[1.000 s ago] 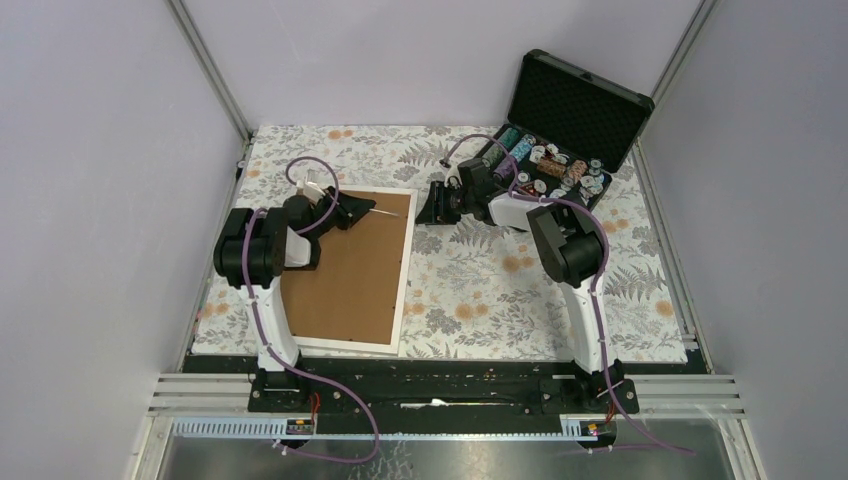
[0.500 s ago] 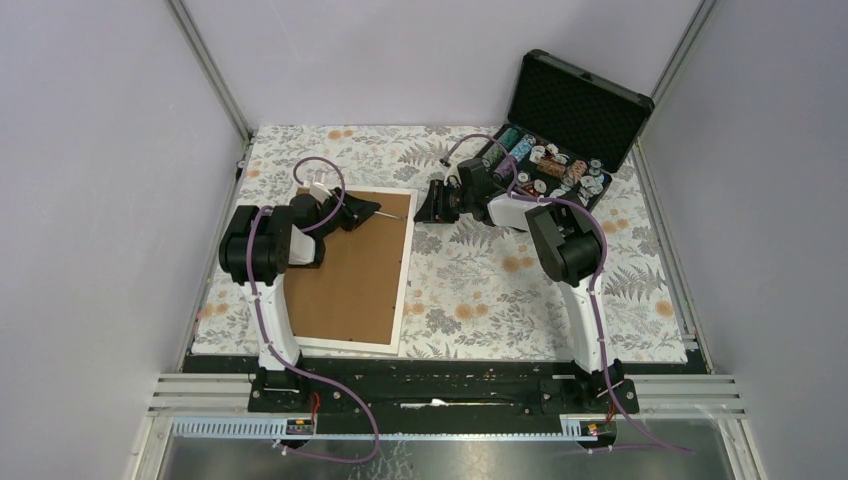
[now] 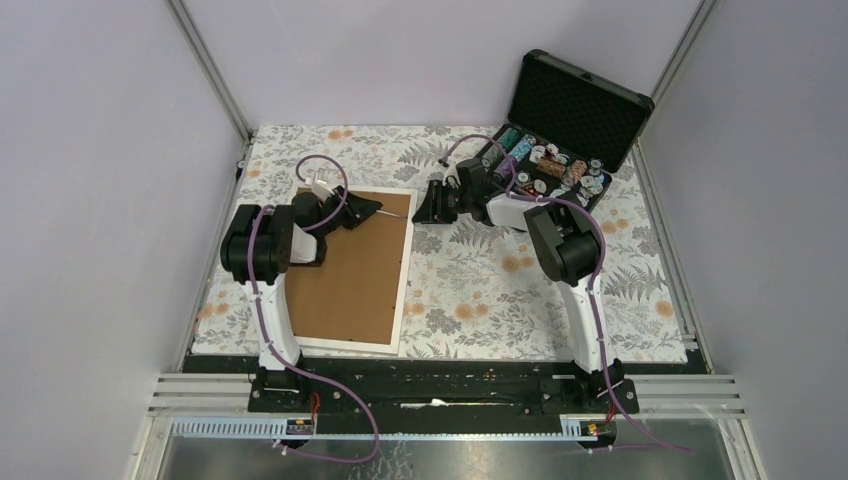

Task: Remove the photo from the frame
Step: Release the photo frame item from the photo frame.

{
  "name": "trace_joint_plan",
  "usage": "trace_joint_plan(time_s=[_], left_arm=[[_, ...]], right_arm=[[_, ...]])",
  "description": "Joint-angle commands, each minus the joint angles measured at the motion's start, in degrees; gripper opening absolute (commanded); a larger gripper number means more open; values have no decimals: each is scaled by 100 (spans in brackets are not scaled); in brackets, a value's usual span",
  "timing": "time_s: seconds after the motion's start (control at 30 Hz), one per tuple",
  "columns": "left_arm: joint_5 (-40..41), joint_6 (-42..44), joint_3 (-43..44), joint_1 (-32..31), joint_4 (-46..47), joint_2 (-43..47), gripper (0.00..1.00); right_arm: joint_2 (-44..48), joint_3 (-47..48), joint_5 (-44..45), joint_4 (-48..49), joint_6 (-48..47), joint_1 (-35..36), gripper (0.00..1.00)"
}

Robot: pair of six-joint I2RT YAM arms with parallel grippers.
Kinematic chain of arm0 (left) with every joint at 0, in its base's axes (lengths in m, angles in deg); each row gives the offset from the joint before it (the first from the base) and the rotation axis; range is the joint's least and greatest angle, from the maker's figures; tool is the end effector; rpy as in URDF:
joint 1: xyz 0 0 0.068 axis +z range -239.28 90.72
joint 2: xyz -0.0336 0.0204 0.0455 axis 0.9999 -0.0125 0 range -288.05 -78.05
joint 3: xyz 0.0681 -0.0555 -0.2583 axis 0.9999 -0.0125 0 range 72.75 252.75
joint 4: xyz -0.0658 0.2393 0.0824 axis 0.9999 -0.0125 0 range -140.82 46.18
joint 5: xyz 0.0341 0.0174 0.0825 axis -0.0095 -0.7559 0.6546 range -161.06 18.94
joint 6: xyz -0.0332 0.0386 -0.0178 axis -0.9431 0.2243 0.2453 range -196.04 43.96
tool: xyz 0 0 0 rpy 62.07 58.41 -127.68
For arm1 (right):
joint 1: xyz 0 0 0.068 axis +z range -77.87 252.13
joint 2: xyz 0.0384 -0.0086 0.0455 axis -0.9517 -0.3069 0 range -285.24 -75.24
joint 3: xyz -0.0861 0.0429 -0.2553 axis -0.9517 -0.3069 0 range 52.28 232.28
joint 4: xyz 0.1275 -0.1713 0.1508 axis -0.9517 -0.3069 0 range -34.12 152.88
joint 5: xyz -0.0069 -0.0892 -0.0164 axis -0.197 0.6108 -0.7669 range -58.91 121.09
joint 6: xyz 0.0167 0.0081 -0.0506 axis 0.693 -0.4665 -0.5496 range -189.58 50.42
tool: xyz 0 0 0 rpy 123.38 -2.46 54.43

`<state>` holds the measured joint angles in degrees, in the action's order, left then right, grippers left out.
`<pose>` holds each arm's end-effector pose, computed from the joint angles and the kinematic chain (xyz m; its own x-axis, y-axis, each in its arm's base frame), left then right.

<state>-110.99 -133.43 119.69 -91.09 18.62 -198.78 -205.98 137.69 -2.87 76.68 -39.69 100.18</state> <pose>0.3794 -0.0348 0.1020 -0.6562 -0.6256 -0.4219 0.1861 0.4076 -0.8940 0.4279 0.2505 0.1274 -0.8039 0.0399 -0.5934 -0.4725 0.5631 0.6780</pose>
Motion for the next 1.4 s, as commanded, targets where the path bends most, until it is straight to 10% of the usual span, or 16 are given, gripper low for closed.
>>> trace_joint_plan(time_s=[0.0,0.73,1.37], left_arm=[[94,260,187,-81,77,-94,0],[121,555,208,-730,-611,269,0],[621,1352,-1,-1961,-1643,1219,0]], right_arm=[[-141,290,-82,163,17,92,43],[-482,551,80,-33,39,215,6],[-589,727,187,-246,-68,274,4]])
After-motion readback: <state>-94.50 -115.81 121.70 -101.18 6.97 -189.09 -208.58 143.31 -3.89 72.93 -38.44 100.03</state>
